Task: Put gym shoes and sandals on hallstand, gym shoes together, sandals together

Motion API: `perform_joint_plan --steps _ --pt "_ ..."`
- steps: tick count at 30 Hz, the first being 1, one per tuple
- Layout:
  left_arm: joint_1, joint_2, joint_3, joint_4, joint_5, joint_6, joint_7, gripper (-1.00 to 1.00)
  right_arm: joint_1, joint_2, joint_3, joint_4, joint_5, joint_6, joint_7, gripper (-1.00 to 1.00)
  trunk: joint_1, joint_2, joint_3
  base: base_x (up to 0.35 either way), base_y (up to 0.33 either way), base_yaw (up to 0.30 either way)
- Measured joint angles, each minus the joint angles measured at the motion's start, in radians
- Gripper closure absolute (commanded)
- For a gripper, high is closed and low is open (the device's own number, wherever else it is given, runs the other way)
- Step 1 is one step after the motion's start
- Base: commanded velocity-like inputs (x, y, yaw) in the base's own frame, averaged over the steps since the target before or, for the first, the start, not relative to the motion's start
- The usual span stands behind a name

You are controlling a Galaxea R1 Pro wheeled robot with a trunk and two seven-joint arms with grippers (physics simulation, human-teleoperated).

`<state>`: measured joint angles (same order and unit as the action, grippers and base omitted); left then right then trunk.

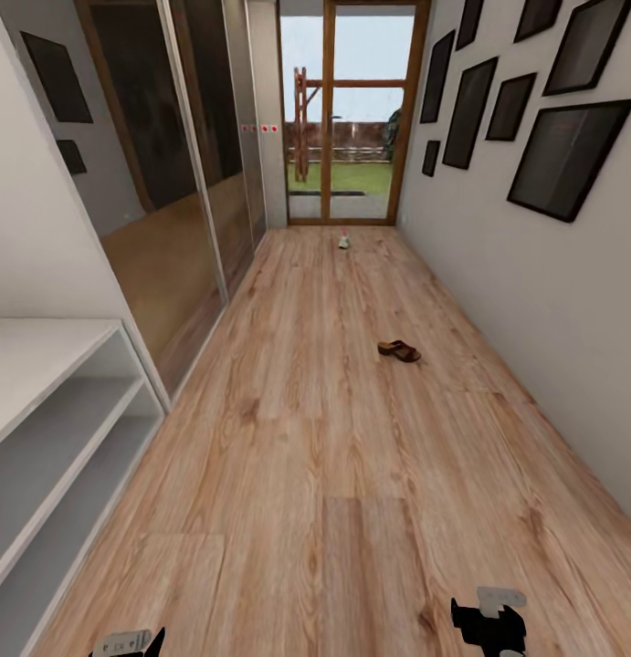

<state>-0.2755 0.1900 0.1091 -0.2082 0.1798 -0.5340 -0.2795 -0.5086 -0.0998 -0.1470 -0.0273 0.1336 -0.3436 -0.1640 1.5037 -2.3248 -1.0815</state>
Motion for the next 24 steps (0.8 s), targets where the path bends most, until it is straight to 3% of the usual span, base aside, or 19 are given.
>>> perform_joint_plan --steps 24 --pt "0.0 0.0 0.0 0.0 -0.002 0.0 0.0 -1.0 0.0 0.0 0.0 0.0 0.0 0.001 -0.001 -1.0 0.0 0.0 0.0 0.339 0.085 0.0"
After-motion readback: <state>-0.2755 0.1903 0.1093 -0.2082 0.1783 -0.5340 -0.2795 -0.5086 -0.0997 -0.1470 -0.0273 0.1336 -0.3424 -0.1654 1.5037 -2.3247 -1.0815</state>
